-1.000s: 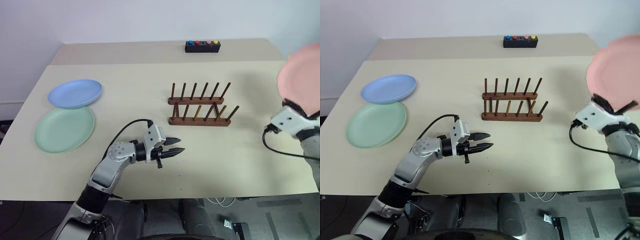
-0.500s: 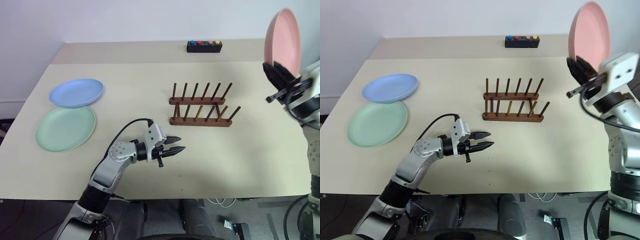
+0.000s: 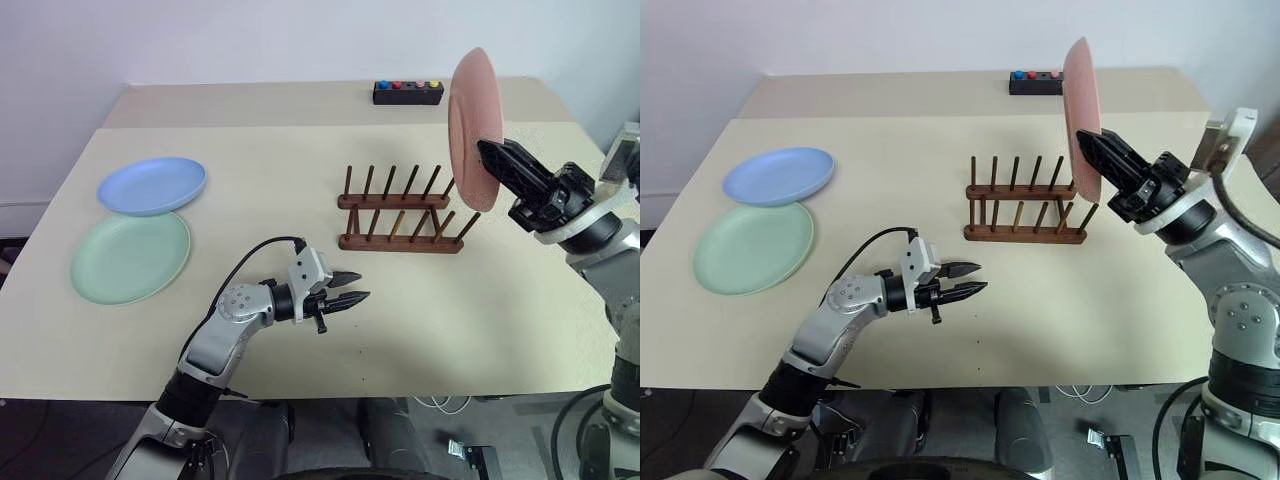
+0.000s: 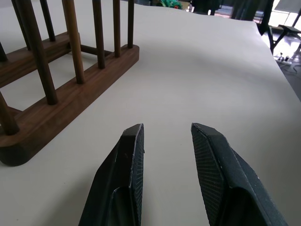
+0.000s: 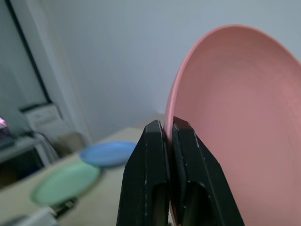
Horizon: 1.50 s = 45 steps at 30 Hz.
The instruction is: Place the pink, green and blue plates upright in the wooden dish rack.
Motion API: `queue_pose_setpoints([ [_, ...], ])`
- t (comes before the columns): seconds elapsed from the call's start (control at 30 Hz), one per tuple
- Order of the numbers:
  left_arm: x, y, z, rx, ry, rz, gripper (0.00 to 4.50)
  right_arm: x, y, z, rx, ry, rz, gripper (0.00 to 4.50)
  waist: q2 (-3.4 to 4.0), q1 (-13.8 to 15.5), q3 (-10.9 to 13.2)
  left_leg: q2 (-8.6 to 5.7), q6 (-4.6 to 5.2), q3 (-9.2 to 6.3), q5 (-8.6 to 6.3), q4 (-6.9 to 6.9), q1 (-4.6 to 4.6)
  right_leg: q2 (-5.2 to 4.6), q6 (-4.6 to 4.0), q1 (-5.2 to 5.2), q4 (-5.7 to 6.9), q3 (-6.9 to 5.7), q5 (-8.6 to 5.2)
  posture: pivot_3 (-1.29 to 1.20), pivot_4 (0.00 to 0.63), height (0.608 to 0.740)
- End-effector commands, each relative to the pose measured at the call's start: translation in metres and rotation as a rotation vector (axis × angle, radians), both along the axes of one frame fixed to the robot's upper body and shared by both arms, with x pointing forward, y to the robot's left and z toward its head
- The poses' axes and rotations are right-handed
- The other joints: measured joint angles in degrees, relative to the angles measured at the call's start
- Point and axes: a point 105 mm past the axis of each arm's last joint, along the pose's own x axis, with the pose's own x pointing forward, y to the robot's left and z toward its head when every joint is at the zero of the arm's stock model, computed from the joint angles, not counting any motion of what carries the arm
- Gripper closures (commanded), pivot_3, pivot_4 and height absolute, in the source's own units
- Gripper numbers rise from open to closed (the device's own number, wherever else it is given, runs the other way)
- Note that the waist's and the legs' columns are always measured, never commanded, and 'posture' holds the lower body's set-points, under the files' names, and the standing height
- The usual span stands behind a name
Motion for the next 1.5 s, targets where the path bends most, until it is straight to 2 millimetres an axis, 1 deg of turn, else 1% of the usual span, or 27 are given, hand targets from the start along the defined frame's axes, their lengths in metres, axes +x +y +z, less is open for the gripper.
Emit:
queue_pose_setpoints([
  [0.03,-0.002,-0.002,0.01,-0.024,-0.039,-0.012,2.91,-0.01,0.0,0.019,0.053,-0.062,0.034,4.43,0.0,0.0,0.0,0.0,0.0,0.0,0.0,0.0,-0.01,0.0,0.0,-0.01,0.0,0.0,0.0,0.0,0.15,0.74],
  [0.17,-0.003,-0.003,0.01,-0.024,-0.04,-0.012,2.91,-0.005,-0.002,0.013,0.066,-0.028,0.038,4.43,0.0,-0.01,0.0,0.0,0.0,0.0,0.0,0.0,-0.01,0.0,0.0,-0.01,0.0,0.0,0.0,0.0,0.15,0.74],
  [0.5,-0.002,-0.003,0.01,-0.024,-0.038,-0.009,2.91,0.007,-0.015,0.009,0.107,0.023,0.023,4.43,0.0,-0.02,0.0,0.0,0.0,0.0,0.0,-0.01,-0.02,0.0,0.01,-0.03,0.0,0.0,0.01,0.0,0.15,0.74],
  [0.63,-0.002,-0.003,0.01,-0.025,-0.039,-0.007,2.91,0.015,-0.021,0.002,0.111,0.071,0.004,4.43,0.0,-0.02,0.0,0.0,0.0,0.01,0.0,0.0,-0.02,0.0,0.01,-0.03,0.0,0.0,0.0,0.0,0.15,0.74],
  [0.73,-0.002,-0.003,0.01,-0.025,-0.039,-0.006,2.91,0.02,-0.026,0.0,0.129,0.091,-0.007,4.43,0.0,-0.02,0.0,0.0,0.0,0.0,0.0,0.0,-0.03,0.01,0.01,-0.04,0.0,0.0,0.01,0.0,0.15,0.74],
  [1.0,0.0,-0.002,0.011,-0.027,-0.038,0.001,2.91,0.023,-0.03,-0.007,0.139,0.122,-0.011,4.43,0.0,-0.04,0.0,0.0,0.0,0.01,0.0,0.0,-0.04,0.01,0.02,-0.05,0.0,0.0,0.01,0.0,0.15,0.74],
  [1.1,0.0,-0.002,0.011,-0.027,-0.038,0.002,2.91,0.024,-0.031,-0.008,0.137,0.123,-0.025,3.55,0.0,-0.06,0.0,0.0,0.0,0.01,0.0,0.0,-0.04,0.01,0.02,-0.05,0.0,0.0,0.01,0.0,0.15,0.74],
  [1.27,0.0,-0.002,0.01,-0.028,-0.037,0.004,2.91,0.029,-0.035,-0.008,0.134,0.117,-0.073,1.02,0.01,-0.05,0.0,0.0,0.0,0.01,0.0,0.0,-0.04,0.01,0.03,-0.05,0.0,0.0,0.01,0.0,0.15,0.74],
  [1.33,0.0,-0.002,0.01,-0.028,-0.037,0.004,2.91,0.029,-0.036,-0.008,0.126,0.111,-0.083,0.08,0.01,-0.05,0.0,0.0,0.0,0.01,0.0,0.0,-0.04,0.01,0.02,-0.05,0.0,0.0,0.01,0.0,0.15,0.74],
  [1.4,0.0,-0.002,0.01,-0.029,-0.037,0.005,2.91,0.029,-0.037,-0.008,0.114,0.1,-0.1,0.08,0.01,-0.06,0.0,0.0,0.0,0.01,0.0,-0.01,-0.04,0.01,0.03,-0.06,0.0,0.0,0.01,0.0,0.15,0.74],
  [1.5,0.0,-0.002,0.01,-0.029,-0.036,0.006,2.91,0.032,-0.043,-0.002,0.122,0.067,-0.156,0.08,0.01,-0.07,0.0,0.0,0.0,0.01,0.0,-0.01,-0.04,0.01,0.03,-0.06,0.0,0.0,0.01,0.0,0.15,0.74],
])
